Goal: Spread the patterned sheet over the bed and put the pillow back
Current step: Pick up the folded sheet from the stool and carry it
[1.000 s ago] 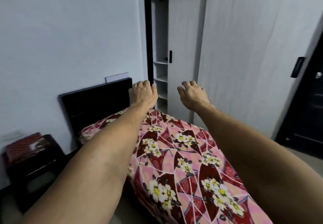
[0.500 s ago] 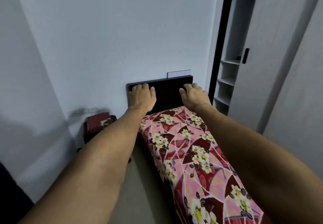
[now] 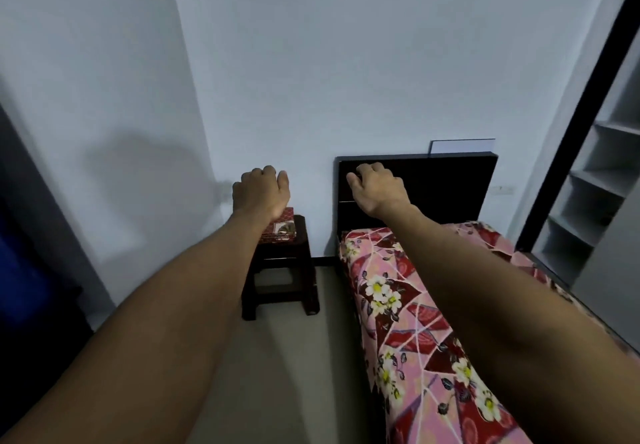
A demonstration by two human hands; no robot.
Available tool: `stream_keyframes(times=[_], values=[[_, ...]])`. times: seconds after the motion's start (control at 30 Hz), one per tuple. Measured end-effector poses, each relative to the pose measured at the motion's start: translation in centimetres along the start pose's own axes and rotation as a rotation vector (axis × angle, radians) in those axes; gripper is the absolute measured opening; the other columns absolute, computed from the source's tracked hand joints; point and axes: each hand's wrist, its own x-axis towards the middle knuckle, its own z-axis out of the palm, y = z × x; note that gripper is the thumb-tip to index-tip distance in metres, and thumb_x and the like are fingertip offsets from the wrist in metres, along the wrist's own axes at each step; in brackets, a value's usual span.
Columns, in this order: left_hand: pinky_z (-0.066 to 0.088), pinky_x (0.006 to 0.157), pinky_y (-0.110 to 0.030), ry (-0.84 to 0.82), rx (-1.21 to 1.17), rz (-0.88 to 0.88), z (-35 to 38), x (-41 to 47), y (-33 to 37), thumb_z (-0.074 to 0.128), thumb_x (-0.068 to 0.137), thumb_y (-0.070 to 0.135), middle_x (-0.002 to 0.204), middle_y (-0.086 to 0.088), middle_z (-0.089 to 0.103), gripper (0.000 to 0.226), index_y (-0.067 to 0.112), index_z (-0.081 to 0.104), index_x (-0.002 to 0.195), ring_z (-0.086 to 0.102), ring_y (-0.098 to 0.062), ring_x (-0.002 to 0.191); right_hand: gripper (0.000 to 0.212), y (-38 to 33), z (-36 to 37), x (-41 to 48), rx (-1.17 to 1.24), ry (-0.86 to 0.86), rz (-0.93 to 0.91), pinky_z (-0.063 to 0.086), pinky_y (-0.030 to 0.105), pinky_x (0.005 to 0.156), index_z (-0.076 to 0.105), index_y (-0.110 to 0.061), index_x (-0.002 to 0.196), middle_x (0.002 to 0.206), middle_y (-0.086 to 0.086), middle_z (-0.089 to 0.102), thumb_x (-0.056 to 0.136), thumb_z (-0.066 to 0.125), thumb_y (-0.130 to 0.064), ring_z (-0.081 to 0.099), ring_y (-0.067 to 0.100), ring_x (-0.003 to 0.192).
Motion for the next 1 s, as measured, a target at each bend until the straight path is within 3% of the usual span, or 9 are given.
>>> stream_keyframes(times=[0.37, 0.7, 1.0], values=[[0.038, 0.101, -0.047, -0.101, 0.017, -0.159, 6.1, 9.9, -10.2, 0.019, 0.104, 0.049, 0.138, -0.017, 0.054, 0.061, 0.01, 0.049, 0.141, 0.049, -0.035, 0.125, 0.055, -6.9, 11.0, 13.2, 0.017, -0.089, -0.092, 0.039, 0.048, 0.101, 0.049, -0.012, 0.142, 0.143, 0.016, 0.048, 0.104, 0.031, -0.048, 0.048, 0.036, 0.128], [0.046, 0.097, -0.048, -0.142, -0.028, -0.179, 12.2, 23.8, -18.4, 0.017, 0.102, 0.049, 0.128, -0.017, 0.06, 0.063, 0.008, 0.053, 0.133, 0.055, -0.036, 0.115, 0.055, -12.8, 18.8, 26.9, 0.07, -0.119, -0.052, 0.039, 0.048, 0.103, 0.046, -0.013, 0.144, 0.145, 0.016, 0.048, 0.103, 0.031, -0.047, 0.049, 0.037, 0.129], [0.048, 0.091, -0.046, -0.229, -0.038, -0.162, 22.8, 33.2, -22.3, 0.019, 0.102, 0.048, 0.122, -0.019, 0.061, 0.06, 0.007, 0.055, 0.127, 0.057, -0.036, 0.109, 0.054, -12.5, 28.8, 37.4, 0.065, -0.195, -0.04, 0.041, 0.048, 0.101, 0.048, -0.011, 0.142, 0.142, 0.017, 0.051, 0.104, 0.032, -0.046, 0.051, 0.037, 0.126]])
